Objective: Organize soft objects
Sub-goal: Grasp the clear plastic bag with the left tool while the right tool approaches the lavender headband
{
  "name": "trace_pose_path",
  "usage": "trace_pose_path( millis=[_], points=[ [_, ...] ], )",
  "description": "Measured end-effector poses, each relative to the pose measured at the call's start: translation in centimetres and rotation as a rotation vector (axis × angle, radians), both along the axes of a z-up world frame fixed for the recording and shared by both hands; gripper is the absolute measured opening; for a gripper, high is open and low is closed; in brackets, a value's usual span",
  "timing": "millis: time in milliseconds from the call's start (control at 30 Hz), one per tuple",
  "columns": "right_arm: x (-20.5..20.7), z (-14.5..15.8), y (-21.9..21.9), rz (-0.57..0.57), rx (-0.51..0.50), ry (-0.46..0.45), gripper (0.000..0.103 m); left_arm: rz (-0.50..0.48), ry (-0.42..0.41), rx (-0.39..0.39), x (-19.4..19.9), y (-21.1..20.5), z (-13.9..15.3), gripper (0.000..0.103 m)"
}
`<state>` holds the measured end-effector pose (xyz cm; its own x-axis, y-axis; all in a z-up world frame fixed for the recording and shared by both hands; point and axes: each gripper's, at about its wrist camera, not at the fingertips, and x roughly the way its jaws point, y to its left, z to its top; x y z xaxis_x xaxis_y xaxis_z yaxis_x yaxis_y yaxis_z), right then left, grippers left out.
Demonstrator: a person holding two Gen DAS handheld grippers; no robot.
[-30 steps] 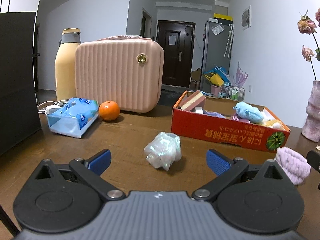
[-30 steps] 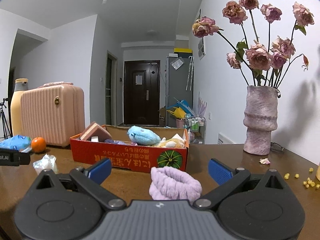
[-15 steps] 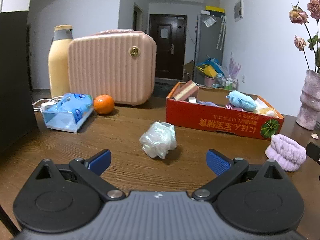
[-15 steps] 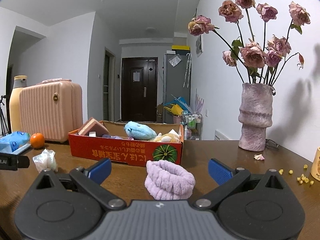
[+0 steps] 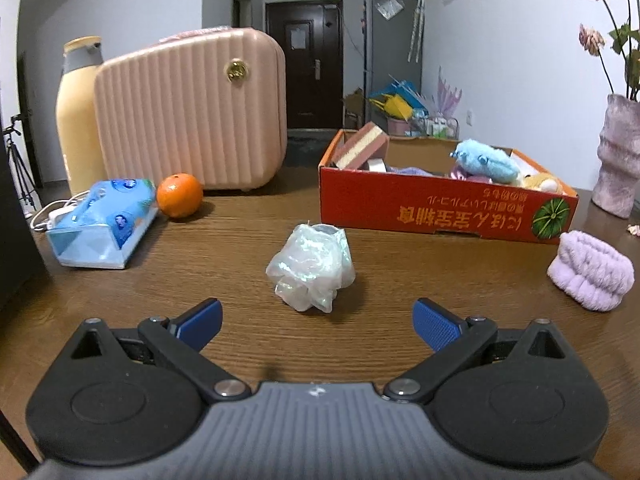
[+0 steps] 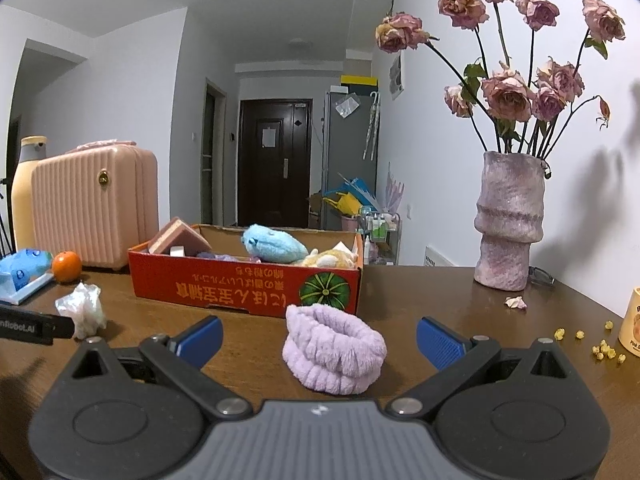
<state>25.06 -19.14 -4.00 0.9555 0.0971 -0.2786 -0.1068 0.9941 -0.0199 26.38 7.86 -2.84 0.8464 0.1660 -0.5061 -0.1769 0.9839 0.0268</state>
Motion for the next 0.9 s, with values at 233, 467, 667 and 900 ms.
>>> trace_pose_path(
  millis=[233,467,667,900],
  points=[
    [0.9,-0.5,0.1,-0.013,-0.020,0.035,0.103,-0.019,0.022,0.018,3.1,1.4,-0.7,0.103],
    [2.6,-0.8,0.3,-0.048,-0.034,0.057,0.103,-0.011,0.045,0.005,6.2,3.2,-1.0,0.103],
    [4.4,-1.1,0.5,-0.067,-0.024,0.082,0.103,-0.031,0.067,-0.011,8.1,4.3,-1.3,0.098],
    [5.3,-1.2,0.8,-0.076,-0.025,0.092,0.103,-0.070,0.104,-0.034,9.1,4.6,-1.7,0.049]
  ],
)
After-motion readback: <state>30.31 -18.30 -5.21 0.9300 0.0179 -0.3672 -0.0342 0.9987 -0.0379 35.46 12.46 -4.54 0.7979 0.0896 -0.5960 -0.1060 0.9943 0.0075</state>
